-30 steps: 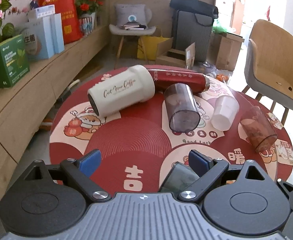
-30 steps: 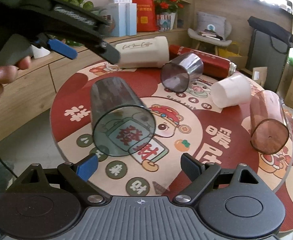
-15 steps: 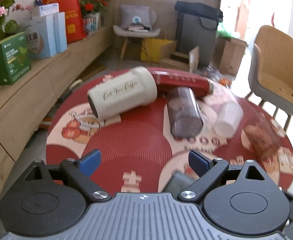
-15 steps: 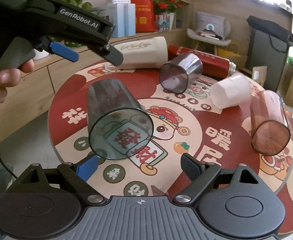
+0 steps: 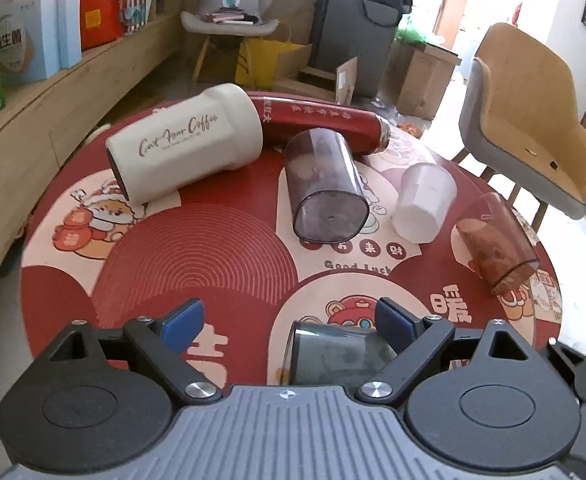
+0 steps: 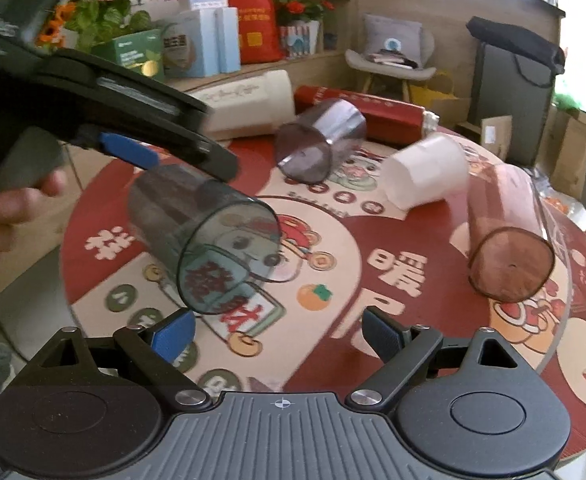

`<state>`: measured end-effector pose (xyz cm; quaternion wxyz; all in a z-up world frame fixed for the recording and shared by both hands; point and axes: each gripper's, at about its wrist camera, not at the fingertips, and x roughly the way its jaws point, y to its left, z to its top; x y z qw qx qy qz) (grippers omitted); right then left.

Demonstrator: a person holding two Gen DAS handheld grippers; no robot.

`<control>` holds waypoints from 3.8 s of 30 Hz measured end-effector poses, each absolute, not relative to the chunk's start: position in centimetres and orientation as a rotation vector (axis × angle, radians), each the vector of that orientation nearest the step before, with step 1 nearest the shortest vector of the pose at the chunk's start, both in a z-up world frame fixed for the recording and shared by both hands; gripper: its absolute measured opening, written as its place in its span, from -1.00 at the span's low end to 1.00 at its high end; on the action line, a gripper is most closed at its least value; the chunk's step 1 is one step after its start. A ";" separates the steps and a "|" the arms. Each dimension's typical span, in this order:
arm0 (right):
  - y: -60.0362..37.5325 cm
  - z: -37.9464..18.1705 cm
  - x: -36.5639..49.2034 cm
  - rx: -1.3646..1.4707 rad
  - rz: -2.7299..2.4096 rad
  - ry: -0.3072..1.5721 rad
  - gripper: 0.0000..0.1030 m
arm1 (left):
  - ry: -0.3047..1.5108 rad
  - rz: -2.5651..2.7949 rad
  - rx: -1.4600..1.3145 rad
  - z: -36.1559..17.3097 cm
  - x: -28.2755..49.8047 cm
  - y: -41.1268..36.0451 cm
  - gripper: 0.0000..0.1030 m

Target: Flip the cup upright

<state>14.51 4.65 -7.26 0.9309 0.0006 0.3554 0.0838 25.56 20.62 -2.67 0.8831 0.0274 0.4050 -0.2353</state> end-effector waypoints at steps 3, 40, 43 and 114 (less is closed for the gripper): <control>4.1 -7.1 14.7 0.028 0.163 0.723 0.72 | 0.832 -0.494 0.074 -2.1 24.9 21.0 0.82; -1.1 -7.4 14.0 0.139 0.034 0.739 0.72 | 0.810 -0.676 0.551 -3.0 22.1 13.9 0.52; -1.1 -7.2 13.8 0.136 0.037 0.734 0.72 | 0.770 -0.616 0.408 -2.6 21.9 15.8 0.49; 1.5 1.1 0.4 0.184 0.015 0.678 0.99 | 0.755 -0.085 0.090 3.5 3.4 26.6 1.00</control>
